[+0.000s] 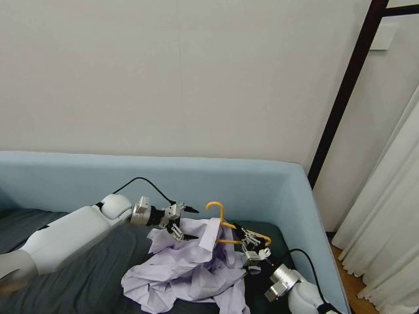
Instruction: Pick up the clothes from the sofa and hang them on the clothes hanger.
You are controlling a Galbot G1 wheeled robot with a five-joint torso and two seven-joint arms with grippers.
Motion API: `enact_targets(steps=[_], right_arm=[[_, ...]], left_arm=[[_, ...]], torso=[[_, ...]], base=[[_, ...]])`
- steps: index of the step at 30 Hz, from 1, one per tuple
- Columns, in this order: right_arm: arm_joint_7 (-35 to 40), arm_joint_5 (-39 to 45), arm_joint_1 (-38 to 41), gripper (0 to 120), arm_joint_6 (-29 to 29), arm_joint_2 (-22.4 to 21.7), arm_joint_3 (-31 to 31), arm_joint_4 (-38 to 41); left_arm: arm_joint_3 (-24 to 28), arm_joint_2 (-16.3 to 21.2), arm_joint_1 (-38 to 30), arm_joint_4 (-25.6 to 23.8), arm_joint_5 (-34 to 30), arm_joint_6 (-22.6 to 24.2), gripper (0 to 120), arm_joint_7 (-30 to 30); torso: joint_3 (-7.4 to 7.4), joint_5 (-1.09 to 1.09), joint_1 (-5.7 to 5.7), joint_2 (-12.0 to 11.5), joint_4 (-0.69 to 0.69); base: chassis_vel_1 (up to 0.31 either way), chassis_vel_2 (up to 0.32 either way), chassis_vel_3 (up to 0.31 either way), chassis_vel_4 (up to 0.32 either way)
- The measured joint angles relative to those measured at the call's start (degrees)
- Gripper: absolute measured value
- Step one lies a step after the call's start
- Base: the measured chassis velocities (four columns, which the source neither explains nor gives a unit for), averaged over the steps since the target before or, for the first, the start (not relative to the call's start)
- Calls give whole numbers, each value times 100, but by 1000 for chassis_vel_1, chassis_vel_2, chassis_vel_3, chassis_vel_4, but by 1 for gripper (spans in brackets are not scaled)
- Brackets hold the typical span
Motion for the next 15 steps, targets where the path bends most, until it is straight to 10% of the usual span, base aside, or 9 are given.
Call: enact_targets(steps=[15], right_arm=[[9,-165,41,5,143,-17,32,16]], left_arm=[[201,-359,-88,458,52,-15,51,226]], torso=[[0,0,0,0,1]], base=[[0,0,0,0]])
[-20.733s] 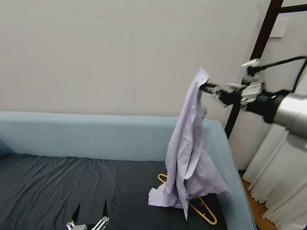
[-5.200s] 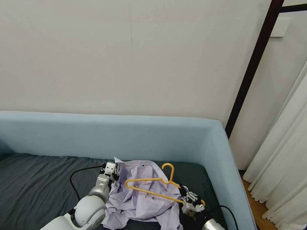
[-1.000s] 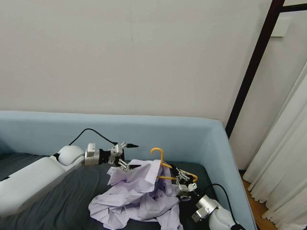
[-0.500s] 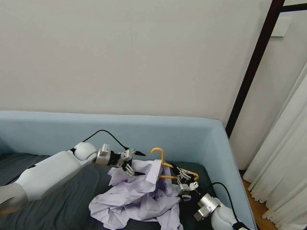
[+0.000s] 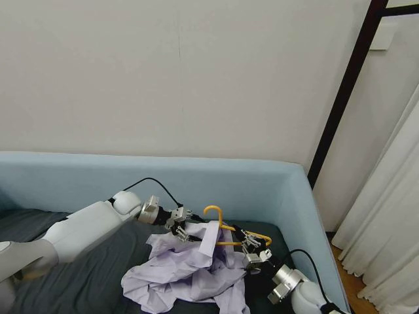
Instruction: Pick up the clothes from the sofa and hang them on the clothes hanger.
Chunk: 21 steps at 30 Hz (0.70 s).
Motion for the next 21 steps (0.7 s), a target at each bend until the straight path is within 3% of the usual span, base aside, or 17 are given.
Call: enact_targets(steps=[13,21], right_arm=[[14,-50,-18,5,59,16,4,-40],[16,-54,-36,5,90,8,16,-45]], left_arm=[[-45,69,108,-102,0,-6,3,-50],[-113,173,190,-246,-6,-12,1,-63]], torso=[[0,0,-1,1,0],[0,0,-1,1,0]], base=[[0,0,0,0],[0,0,0,0]])
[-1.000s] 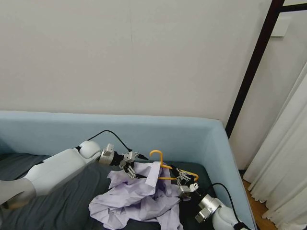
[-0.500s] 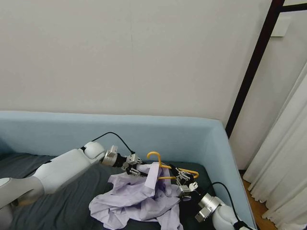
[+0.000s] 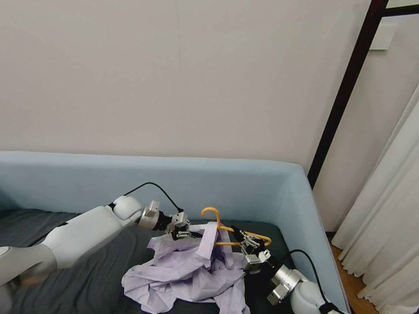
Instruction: Pick up the clothes from the sofa and hang them on the clothes hanger.
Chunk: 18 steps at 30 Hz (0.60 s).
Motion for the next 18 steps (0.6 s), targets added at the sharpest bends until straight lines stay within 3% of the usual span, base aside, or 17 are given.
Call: enact_targets(steps=[8,18], right_arm=[[-1,151,-67,5,-161,-2,-70,142],[18,783,-432,41,-252,-238,79,482]], left_arm=[[-97,132,121,-129,-4,-61,1,-93],[-403,207,274,98,51,-140,1,-121]], torso=[[0,0,0,0,0],[0,-3,0,0,1]], base=[[0,0,0,0],[0,0,0,0]])
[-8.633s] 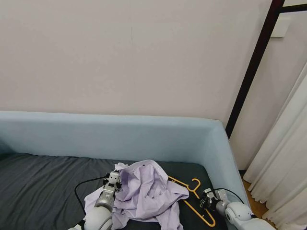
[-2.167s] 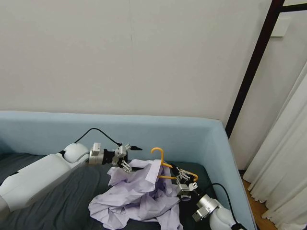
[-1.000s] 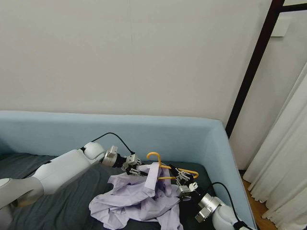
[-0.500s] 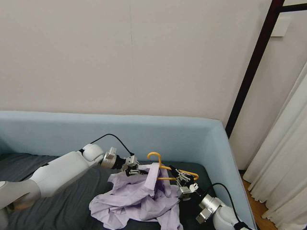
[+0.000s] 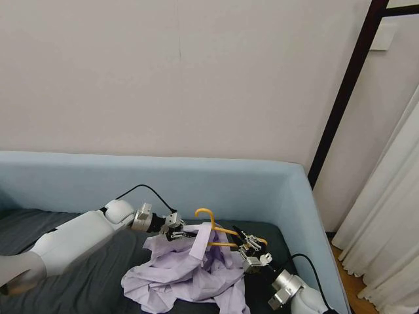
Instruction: Pick up the clothes from the sofa and hang them on the clothes hanger.
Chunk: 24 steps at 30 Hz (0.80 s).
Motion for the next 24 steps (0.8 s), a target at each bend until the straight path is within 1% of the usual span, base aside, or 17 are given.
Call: enact_targets(steps=[1,3,4,5,7,9,10,14,15,16,17,18,21,22,23,24], right_arm=[[3,70,-66,45,3,-19,19,100],[17,267,-273,55,-1,-114,100,325],[17,267,-273,55,-1,-114,100,325],[54,357,-392,58,12,-161,131,445],[176,555,-675,66,124,-227,225,634],[202,680,-915,77,220,-261,337,737],[202,680,-915,77,220,-261,337,737],[115,1296,-1302,92,214,-295,376,781],[115,1296,-1302,92,214,-295,376,781],[75,1625,-1358,97,151,-286,297,729],[38,1849,-1374,99,104,-276,234,682],[38,1849,-1374,99,104,-276,234,682],[-233,3359,-1226,100,-423,-159,-205,422],[-281,3754,-1122,100,-565,-98,-323,340],[-281,3754,-1122,100,-565,-98,-323,340],[-368,4227,-996,100,-712,-26,-460,255]], left_arm=[[-35,-16,21,18,6,-5,1,3],[-142,-23,55,93,13,-23,1,2],[-142,-23,55,93,13,-23,1,2],[-174,-29,72,116,13,-30,1,5],[-246,-44,107,180,15,-54,1,13],[-331,-59,138,219,14,-68,1,12],[-331,-59,138,219,14,-68,1,12],[-410,-56,175,227,7,-70,1,9],[-410,-56,175,227,7,-70,1,9],[-426,-46,183,207,-3,-70,1,4],[-435,-37,188,192,-10,-69,1,1],[-435,-37,188,192,-10,-69,1,1],[-449,17,213,86,-62,-56,1,-20],[-449,33,223,51,-77,-50,1,-26],[-449,33,223,51,-77,-50,1,-26],[-449,61,237,-2,-99,-42,1,-34]], torso=[[-1,4,0,0,-1],[0,3,0,0,-1],[0,3,0,0,-1],[-1,3,0,0,-1],[0,2,0,0,-1],[-1,3,0,0,-2],[-1,3,0,0,-2],[-1,3,0,0,-3],[-1,3,0,0,-3],[-1,2,0,0,-2],[-1,3,0,0,-2],[-1,3,0,0,-2],[-1,2,0,0,-2],[0,3,0,0,-2],[0,3,0,0,-2],[0,4,0,0,0]], base=[[0,0,0,0],[0,0,0,0],[0,0,0,0],[0,0,0,0],[0,0,0,0],[0,0,0,0],[0,0,0,0],[0,0,0,0],[0,0,0,0],[0,0,0,0],[0,0,0,0],[0,0,0,0],[0,0,0,0],[0,0,0,0],[0,0,0,0],[0,0,0,0]])
